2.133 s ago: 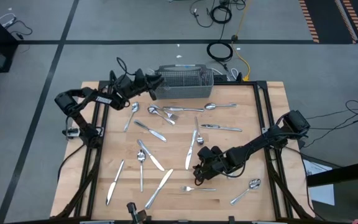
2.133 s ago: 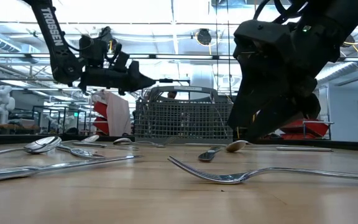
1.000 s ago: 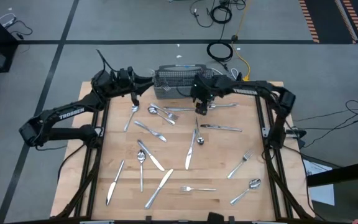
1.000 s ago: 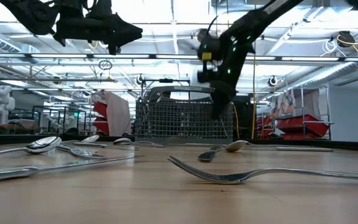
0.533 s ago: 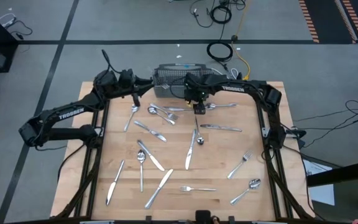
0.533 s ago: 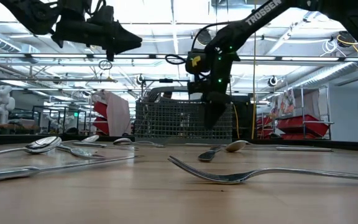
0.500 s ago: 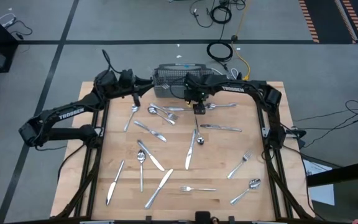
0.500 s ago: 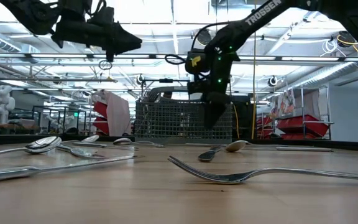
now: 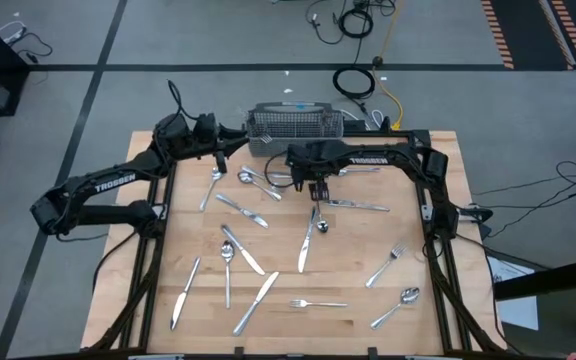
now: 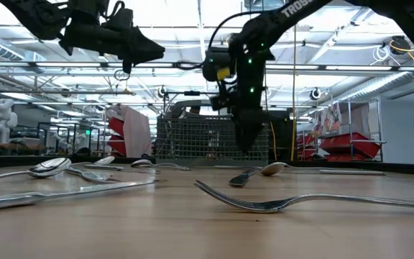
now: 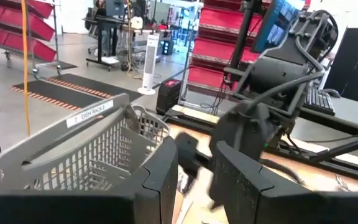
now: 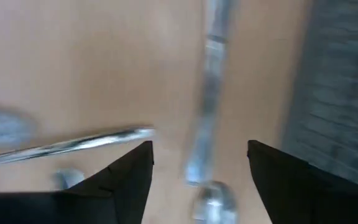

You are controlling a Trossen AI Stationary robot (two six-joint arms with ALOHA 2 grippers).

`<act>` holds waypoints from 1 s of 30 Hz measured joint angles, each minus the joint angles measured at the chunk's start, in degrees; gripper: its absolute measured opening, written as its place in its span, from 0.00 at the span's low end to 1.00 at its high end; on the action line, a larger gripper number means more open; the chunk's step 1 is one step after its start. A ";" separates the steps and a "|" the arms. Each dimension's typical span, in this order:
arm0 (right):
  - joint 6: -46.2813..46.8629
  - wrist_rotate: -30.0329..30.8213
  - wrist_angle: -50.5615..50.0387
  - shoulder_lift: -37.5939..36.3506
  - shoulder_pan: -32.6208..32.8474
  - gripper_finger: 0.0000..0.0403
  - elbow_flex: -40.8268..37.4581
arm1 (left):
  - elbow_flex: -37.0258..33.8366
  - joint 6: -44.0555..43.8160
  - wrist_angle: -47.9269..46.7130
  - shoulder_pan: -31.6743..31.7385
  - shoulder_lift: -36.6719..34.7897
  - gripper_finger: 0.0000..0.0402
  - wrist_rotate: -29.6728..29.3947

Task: Sort silverware
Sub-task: Put the silver table knife into the silverware organizer

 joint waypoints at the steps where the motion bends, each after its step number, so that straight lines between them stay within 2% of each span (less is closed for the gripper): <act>1: 0.60 0.92 0.93 0.01 -0.07 0.58 -0.02 | -0.01 -0.01 -0.70 -0.05 0.00 0.28 0.00; 4: 2.34 1.42 1.47 -0.38 -0.10 0.45 0.27 | -0.01 -0.02 -2.68 -0.19 0.00 0.28 0.00; 9: 2.39 -0.67 1.14 -0.41 0.62 0.08 0.27 | -0.01 0.11 -4.94 -0.33 0.00 0.28 0.00; 10: 2.41 -1.11 1.18 -0.41 0.70 0.04 0.27 | -0.01 0.11 -5.06 -0.33 0.00 0.28 0.00; 19: 7.02 -1.81 0.11 -0.43 0.62 0.00 0.29 | -0.01 1.07 -5.42 -0.33 0.00 0.28 -2.52; 25: 10.56 -11.80 -3.32 -0.47 1.16 0.00 0.31 | -0.01 -3.33 -7.08 -0.44 0.00 0.28 -2.35; 30: 16.82 -28.10 9.08 -2.30 -1.20 0.00 0.31 | -0.01 -1.53 -8.51 -1.38 0.00 0.28 -2.16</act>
